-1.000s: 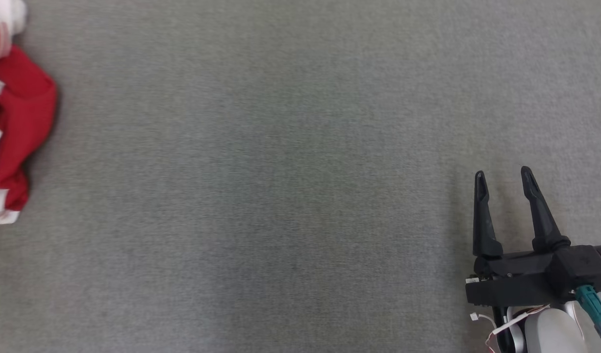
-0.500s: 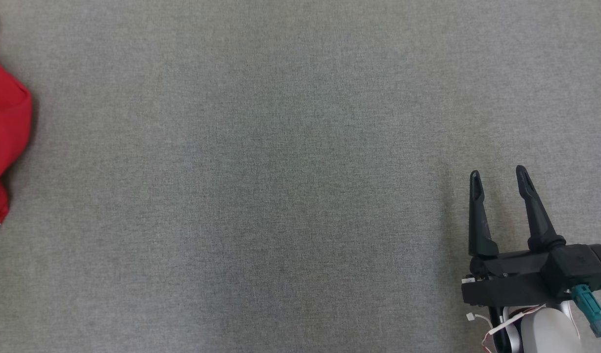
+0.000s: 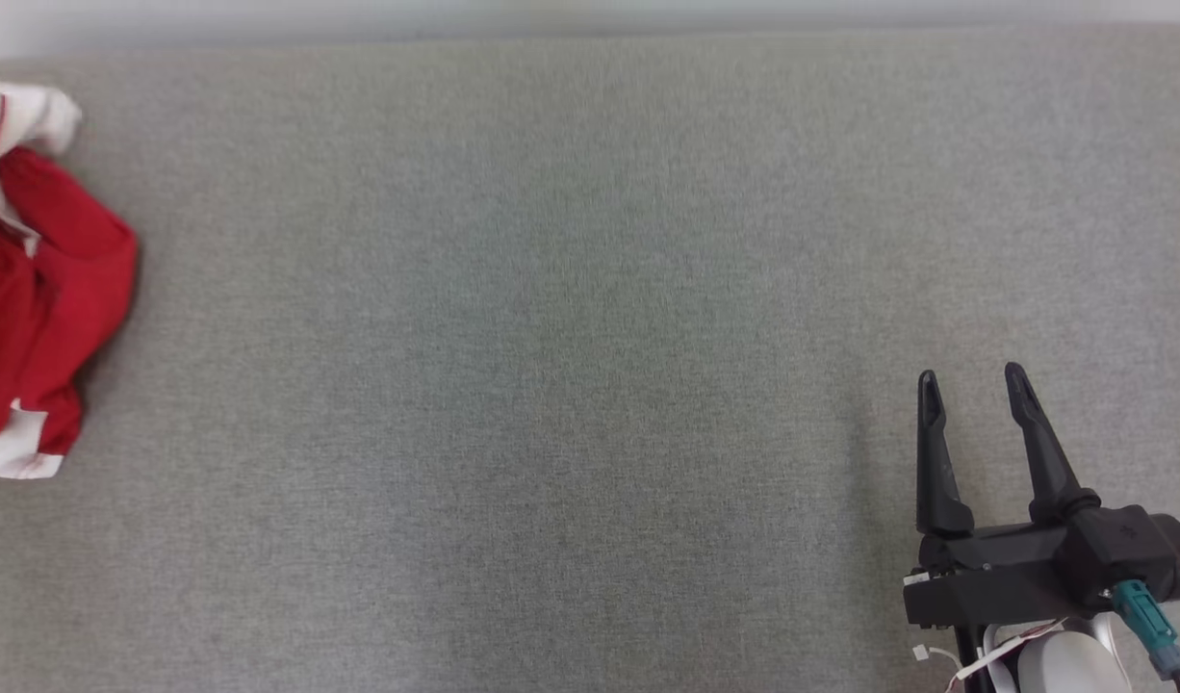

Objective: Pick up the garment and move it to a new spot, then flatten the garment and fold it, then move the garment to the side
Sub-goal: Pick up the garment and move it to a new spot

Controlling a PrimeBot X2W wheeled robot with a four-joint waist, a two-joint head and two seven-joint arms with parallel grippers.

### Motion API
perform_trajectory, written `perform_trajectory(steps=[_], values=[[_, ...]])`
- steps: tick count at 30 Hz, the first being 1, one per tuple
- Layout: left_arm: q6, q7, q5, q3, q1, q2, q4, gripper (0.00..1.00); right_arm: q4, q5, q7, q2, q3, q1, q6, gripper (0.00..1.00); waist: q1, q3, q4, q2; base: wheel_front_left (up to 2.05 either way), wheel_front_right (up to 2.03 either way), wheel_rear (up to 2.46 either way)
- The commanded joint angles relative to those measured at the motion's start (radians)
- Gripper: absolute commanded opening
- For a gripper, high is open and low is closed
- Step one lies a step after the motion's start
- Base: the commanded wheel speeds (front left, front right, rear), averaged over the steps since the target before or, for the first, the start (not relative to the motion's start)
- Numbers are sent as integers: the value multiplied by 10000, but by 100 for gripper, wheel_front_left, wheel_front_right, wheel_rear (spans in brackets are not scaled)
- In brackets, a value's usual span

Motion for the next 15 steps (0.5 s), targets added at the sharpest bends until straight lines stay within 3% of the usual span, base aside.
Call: perform_trajectory(steps=[1, 8, 15], values=[[-91, -122, 107, -143, -225, -21, -257, 0, 43, 54, -7, 75, 57, 98, -21, 100, 1, -419, 31, 0, 0, 0, 0], [-404, -133, 185, -1204, -1179, -357, -2035, 0, 230, 244, -7, 142, 172, 287, -21, 100, 1, -977, -448, 0, 0, 0, 0], [-513, 410, 47, -2253, -2100, -1200, -3181, 0, 360, 428, -7, 173, 233, 419, -21, 100, 1, -1216, -1231, 0, 0, 0, 0]])
